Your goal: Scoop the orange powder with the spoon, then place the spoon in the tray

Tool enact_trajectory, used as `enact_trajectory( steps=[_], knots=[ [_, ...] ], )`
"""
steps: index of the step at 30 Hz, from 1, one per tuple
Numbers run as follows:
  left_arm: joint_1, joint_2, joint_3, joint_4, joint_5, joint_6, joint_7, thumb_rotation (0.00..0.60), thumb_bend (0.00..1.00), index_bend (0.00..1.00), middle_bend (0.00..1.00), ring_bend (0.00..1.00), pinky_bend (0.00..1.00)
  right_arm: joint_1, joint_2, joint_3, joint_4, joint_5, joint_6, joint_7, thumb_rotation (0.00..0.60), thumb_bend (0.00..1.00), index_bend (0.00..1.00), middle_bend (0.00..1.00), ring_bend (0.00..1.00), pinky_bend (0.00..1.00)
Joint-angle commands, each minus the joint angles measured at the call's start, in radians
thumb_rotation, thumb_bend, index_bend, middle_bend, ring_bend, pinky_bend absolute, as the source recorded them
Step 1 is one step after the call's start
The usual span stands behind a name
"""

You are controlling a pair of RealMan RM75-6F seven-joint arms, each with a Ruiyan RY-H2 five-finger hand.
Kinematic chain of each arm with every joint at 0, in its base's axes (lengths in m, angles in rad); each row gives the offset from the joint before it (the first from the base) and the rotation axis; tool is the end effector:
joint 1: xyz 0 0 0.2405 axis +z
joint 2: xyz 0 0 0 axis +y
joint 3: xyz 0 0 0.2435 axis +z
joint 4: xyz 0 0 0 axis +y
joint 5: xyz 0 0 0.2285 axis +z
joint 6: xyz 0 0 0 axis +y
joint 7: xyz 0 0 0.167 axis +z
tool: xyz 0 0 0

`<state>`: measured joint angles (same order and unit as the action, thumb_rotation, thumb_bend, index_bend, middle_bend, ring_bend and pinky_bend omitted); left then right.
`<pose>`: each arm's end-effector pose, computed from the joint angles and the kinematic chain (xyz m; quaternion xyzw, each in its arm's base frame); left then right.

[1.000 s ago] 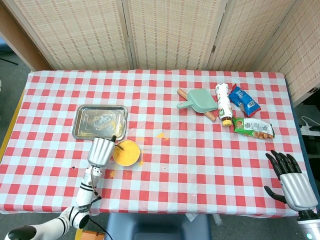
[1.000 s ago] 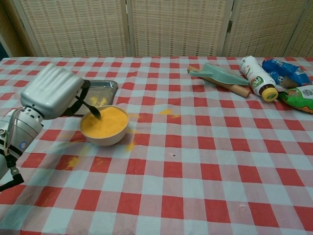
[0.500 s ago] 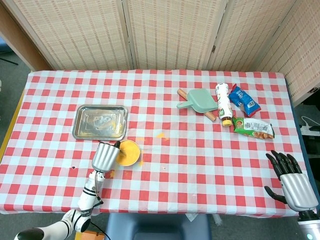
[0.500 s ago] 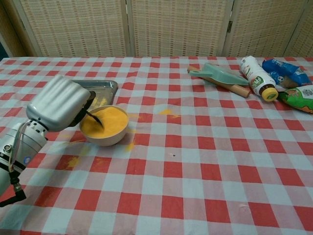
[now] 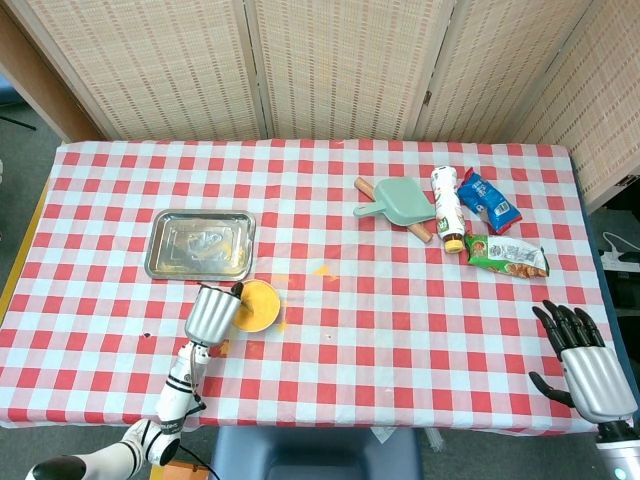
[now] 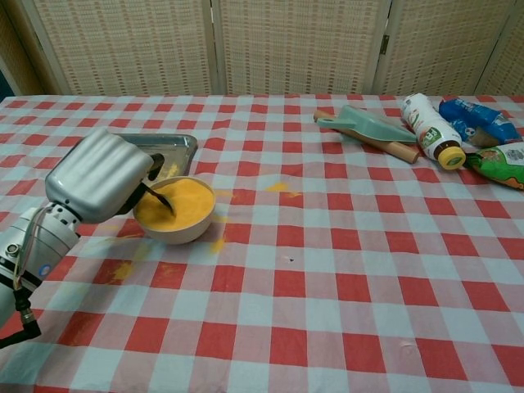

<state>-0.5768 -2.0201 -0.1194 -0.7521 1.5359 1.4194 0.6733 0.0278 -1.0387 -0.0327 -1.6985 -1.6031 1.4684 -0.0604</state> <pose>-0.1724 0.3316 -0.0810 -0.7139 -0.0353 -0.3278 0.6178 -0.2997 -0.1664 0.1316 0.6416 -0.3946 0.3448 0.5602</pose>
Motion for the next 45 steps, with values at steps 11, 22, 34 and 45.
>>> enact_trajectory(
  steps=[11,22,34,45],
  knots=[
    [0.009,0.067,-0.004,-0.125,-0.03,-0.045,0.07,0.6,0.5,0.07,1.0,1.0,1.0,-0.003,0.003,-0.001,0.002,-0.003,0.006,0.008,0.6,0.19,0.0,0.0,0.0,0.0],
    [0.014,0.166,-0.019,-0.288,-0.022,-0.024,0.046,0.6,0.5,0.22,1.0,1.0,1.0,-0.005,0.004,-0.006,0.001,-0.013,0.008,0.008,0.6,0.19,0.0,0.0,0.0,0.0],
    [-0.067,0.341,-0.153,-0.634,-0.255,-0.269,0.082,0.6,0.5,0.37,1.0,1.0,1.0,-0.004,0.004,-0.007,0.001,-0.017,0.006,0.008,0.6,0.19,0.0,0.0,0.0,0.0],
    [-0.196,0.344,-0.208,-0.635,-0.527,-0.422,0.253,0.6,0.49,0.33,1.0,1.0,1.0,-0.003,0.008,-0.003,0.003,-0.007,0.004,0.015,0.6,0.19,0.0,0.0,0.0,0.0]
  ],
)
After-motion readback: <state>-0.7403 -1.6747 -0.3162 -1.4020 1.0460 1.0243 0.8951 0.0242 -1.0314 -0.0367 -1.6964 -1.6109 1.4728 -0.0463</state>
